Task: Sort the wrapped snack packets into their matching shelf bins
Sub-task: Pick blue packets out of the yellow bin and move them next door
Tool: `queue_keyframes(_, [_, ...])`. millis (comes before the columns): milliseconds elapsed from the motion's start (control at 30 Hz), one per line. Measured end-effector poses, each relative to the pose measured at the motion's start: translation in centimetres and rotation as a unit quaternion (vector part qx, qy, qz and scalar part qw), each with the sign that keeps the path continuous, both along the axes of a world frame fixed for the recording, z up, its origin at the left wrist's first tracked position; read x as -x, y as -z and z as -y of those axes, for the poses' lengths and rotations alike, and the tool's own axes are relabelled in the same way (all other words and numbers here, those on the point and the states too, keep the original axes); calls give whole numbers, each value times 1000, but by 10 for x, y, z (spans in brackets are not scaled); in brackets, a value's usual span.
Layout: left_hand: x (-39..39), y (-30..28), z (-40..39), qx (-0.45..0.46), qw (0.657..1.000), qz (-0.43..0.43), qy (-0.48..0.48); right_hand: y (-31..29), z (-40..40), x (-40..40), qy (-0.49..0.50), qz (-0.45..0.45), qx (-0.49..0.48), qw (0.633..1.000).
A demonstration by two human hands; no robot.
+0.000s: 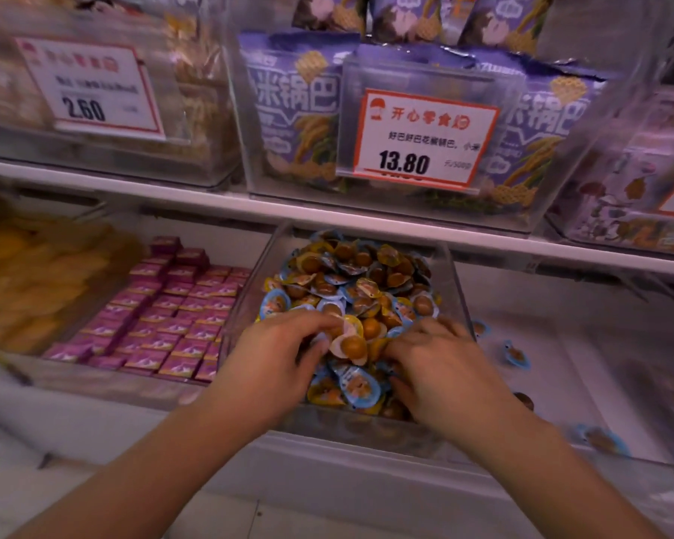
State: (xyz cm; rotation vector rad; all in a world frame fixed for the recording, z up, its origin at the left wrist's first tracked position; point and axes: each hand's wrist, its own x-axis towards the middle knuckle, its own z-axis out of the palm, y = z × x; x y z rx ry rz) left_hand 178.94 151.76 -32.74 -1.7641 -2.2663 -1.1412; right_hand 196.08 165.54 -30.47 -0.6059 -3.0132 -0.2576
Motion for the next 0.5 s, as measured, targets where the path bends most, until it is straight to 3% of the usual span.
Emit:
queue_keyframes(100, [1, -5, 4, -76, 994, 64, -36, -4, 2, -2, -6, -117, 42, 992])
queue_keyframes(200, [4, -14, 6, -133, 986, 92, -49, -9, 4, -6, -5, -307, 129, 943])
queue_keyframes(267, [6, -19, 7, -151, 984, 79, -59, -9, 11, -3, -28, -273, 179, 945])
queue_keyframes(400, [10, -21, 8, -110, 983, 116, -88, 11, 21, 8, -85, -65, 153, 982])
queue_keyframes(500, [12, -16, 7, 7, 995, 3, -95, 15, 14, 14, -74, -77, 219, 970])
